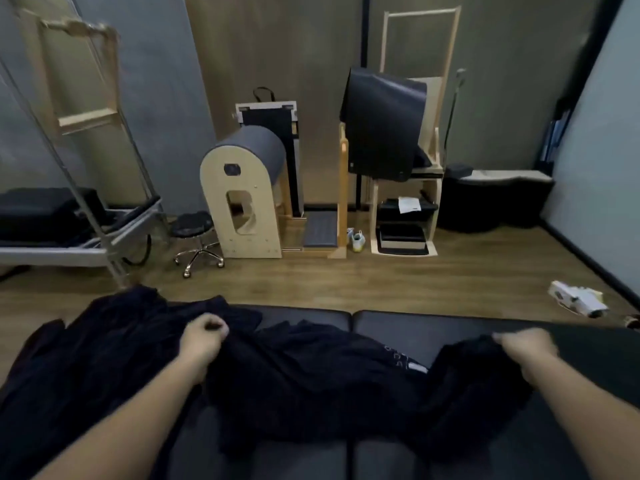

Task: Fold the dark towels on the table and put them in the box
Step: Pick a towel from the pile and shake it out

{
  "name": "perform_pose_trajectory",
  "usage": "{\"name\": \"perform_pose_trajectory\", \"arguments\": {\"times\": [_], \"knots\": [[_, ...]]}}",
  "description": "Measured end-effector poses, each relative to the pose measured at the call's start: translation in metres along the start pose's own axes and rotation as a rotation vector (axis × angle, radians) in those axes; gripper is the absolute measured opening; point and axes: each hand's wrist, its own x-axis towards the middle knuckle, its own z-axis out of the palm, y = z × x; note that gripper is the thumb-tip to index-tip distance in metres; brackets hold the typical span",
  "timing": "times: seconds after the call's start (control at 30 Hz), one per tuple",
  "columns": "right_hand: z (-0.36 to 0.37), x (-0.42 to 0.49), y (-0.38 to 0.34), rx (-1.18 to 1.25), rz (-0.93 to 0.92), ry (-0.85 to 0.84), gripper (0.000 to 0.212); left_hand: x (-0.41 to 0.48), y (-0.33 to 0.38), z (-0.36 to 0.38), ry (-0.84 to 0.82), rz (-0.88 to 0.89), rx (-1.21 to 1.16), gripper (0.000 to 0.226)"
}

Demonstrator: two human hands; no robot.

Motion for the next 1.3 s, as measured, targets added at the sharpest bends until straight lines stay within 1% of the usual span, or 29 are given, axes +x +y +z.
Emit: {"name": "perform_pose_trajectory", "arguments": {"times": [0.03, 0.07, 0.1, 0.13, 0.17, 0.2, 0.23, 0.27, 0.3, 0.33, 0.37, 0.4, 0.43, 0.47, 0.53, 0.6, 0.67, 0.73, 0.83, 0.9, 0.97, 1.03, 1.1, 1.17, 1.2, 1.23, 1.27, 1.3], "knots": [[0.016, 0.003, 0.041, -0.024, 0.067, -0.019, 0.064, -0.016, -0.034, 0.020, -0.015, -0.076, -0.030, 0.016], [0.031, 0.003, 0.084, -0.043, 0.121, -0.048, 0.071, -0.033, -0.068, 0.039, -0.037, -0.172, -0.062, 0.010], [0.045, -0.004, 0.120, -0.034, 0.161, -0.086, 0.070, -0.050, -0.098, 0.059, -0.068, -0.281, -0.094, 0.004], [0.057, -0.021, 0.155, -0.097, 0.152, -0.136, 0.062, -0.066, -0.125, 0.073, -0.131, -0.396, -0.116, 0.018], [0.060, -0.047, 0.175, -0.189, 0.119, -0.239, 0.049, -0.083, -0.146, 0.086, -0.219, -0.489, -0.103, 0.032], [0.063, -0.072, 0.189, -0.240, 0.076, -0.308, 0.034, -0.100, -0.161, 0.100, -0.267, -0.527, -0.083, 0.042], [0.064, -0.095, 0.195, -0.223, 0.089, -0.379, 0.018, -0.113, -0.172, 0.116, -0.301, -0.536, -0.018, 0.050], [0.065, -0.110, 0.203, -0.238, 0.073, -0.441, 0.013, -0.123, -0.177, 0.131, -0.317, -0.535, -0.063, 0.054], [0.068, -0.119, 0.205, -0.244, 0.056, -0.490, 0.016, -0.135, -0.175, 0.141, -0.312, -0.552, -0.161, 0.056], [0.070, -0.128, 0.204, -0.244, 0.026, -0.537, 0.016, -0.145, -0.169, 0.146, -0.257, -0.593, -0.300, 0.053], [0.074, -0.135, 0.197, -0.215, 0.035, -0.590, 0.013, -0.155, -0.156, 0.146, -0.203, -0.683, -0.437, 0.048], [0.076, -0.144, 0.187, -0.144, 0.056, -0.643, 0.013, -0.175, -0.136, 0.147, -0.260, -0.787, -0.560, 0.041], [0.079, -0.154, 0.175, -0.052, 0.090, -0.678, 0.016, -0.183, -0.122, 0.148, -0.342, -0.798, -0.647, 0.029], [0.079, -0.165, 0.163, 0.057, 0.100, -0.694, 0.019, -0.188, -0.110, 0.146, -0.357, -0.790, -0.721, 0.020], [0.076, -0.182, 0.137, 0.220, 0.088, -0.721, 0.019, -0.190, -0.086, 0.139, -0.393, -0.725, -0.841, 0.020], [0.069, -0.196, 0.118, 0.245, -0.019, -0.742, 0.015, -0.191, -0.067, 0.129, -0.408, -0.630, -0.777, 0.020], [0.063, -0.204, 0.109, 0.175, -0.202, -0.747, 0.015, -0.197, -0.056, 0.124, -0.407, -0.506, -0.665, 0.018], [0.063, -0.210, 0.107, 0.075, -0.362, -0.717, 0.019, -0.204, -0.054, 0.124, -0.372, -0.378, -0.515, 0.016], [0.064, -0.218, 0.114, -0.093, -0.531, -0.632, 0.025, -0.211, -0.059, 0.129, -0.342, -0.231, -0.388, 0.015], [0.066, -0.219, 0.117, -0.152, -0.581, -0.598, 0.024, -0.209, -0.064, 0.132, -0.358, -0.188, -0.330, 0.015], [0.066, -0.218, 0.120, -0.190, -0.570, -0.634, 0.023, -0.206, -0.070, 0.134, -0.381, -0.171, -0.268, 0.011], [0.067, -0.220, 0.123, -0.223, -0.457, -0.770, 0.026, -0.204, -0.079, 0.133, -0.413, -0.191, -0.218, 0.005], [0.067, -0.224, 0.125, -0.129, -0.197, -0.924, 0.033, -0.202, -0.093, 0.132, -0.470, -0.240, -0.179, 0.024], [0.070, -0.224, 0.129, -0.035, 0.073, -0.963, 0.038, -0.199, -0.105, 0.130, -0.544, -0.273, -0.123, 0.037], [0.072, -0.222, 0.130, -0.043, 0.141, -0.964, 0.038, -0.199, -0.108, 0.128, -0.592, -0.265, -0.085, 0.038], [0.075, -0.220, 0.133, -0.093, 0.153, -0.973, 0.035, -0.199, -0.110, 0.127, -0.639, -0.260, -0.048, 0.036], [0.077, -0.218, 0.135, -0.166, 0.108, -0.981, 0.031, -0.201, -0.111, 0.125, -0.683, -0.252, -0.028, 0.031], [0.080, -0.213, 0.140, -0.270, -0.016, -0.971, 0.027, -0.203, -0.110, 0.124, -0.724, -0.238, -0.028, 0.023]]}}
